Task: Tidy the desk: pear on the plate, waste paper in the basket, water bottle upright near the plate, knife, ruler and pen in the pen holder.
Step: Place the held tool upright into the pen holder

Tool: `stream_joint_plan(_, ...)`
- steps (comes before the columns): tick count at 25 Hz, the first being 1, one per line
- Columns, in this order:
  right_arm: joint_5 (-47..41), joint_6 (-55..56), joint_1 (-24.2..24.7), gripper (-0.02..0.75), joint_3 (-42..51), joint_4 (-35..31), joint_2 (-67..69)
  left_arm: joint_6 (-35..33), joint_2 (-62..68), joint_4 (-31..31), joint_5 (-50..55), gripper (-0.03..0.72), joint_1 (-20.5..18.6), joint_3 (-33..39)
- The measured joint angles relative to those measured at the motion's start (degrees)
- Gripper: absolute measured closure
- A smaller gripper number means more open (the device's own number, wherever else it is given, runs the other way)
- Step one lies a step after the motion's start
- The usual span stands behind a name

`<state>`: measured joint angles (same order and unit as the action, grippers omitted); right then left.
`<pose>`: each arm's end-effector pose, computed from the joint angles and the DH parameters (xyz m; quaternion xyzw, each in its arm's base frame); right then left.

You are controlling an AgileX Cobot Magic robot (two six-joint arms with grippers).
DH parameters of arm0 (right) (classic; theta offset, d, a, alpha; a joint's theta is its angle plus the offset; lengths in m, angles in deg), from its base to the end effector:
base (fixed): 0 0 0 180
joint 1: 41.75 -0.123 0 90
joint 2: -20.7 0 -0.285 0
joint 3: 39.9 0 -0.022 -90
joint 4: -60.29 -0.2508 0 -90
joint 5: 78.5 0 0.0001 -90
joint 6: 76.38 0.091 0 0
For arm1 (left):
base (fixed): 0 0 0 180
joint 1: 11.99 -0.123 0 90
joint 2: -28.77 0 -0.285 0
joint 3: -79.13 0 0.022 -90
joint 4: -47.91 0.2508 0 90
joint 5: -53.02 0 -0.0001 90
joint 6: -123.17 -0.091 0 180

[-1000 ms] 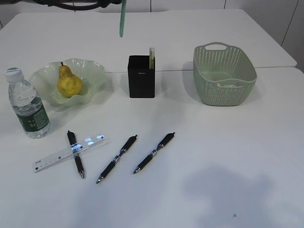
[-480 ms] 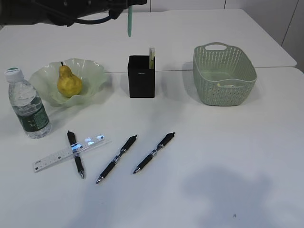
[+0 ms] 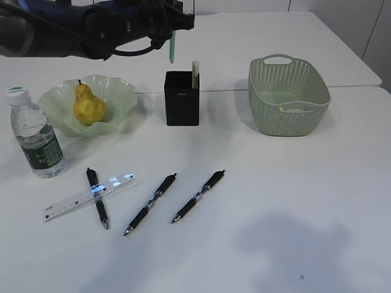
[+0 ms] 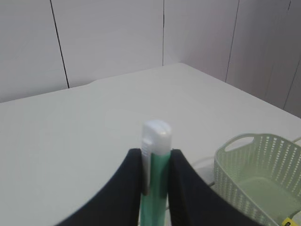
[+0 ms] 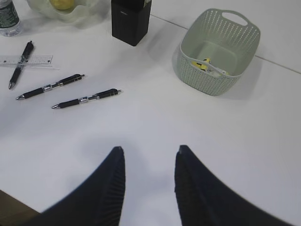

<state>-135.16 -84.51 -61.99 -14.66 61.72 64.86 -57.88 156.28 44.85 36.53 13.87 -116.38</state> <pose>0.0908 0.0315 0.3768 -0.2197 0.8637 0.0355 0.4523 0.4549 -0.2190 0.2667 0.1488 0.7253 -0.1557 0.6539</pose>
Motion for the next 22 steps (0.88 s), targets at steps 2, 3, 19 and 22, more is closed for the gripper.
stream_joint_plan(2,0.00,0.00,0.00,0.440,0.00,0.00,0.00,0.00,0.59,0.00,-1.11,0.593,0.00,0.00)
stream_joint_plan(3,0.02,0.00,0.00,0.440,0.00,0.00,0.00,0.00,0.84,0.00,-1.48,0.593,0.00,0.00)
stream_joint_plan(19,0.02,0.00,0.00,0.439,0.00,0.00,0.00,0.00,6.11,-0.09,-8.15,0.592,-0.10,0.00)
stream_joint_plan(22,0.02,0.00,0.00,0.439,0.00,0.00,0.00,0.00,6.91,-0.09,-8.28,0.592,-0.10,0.00)
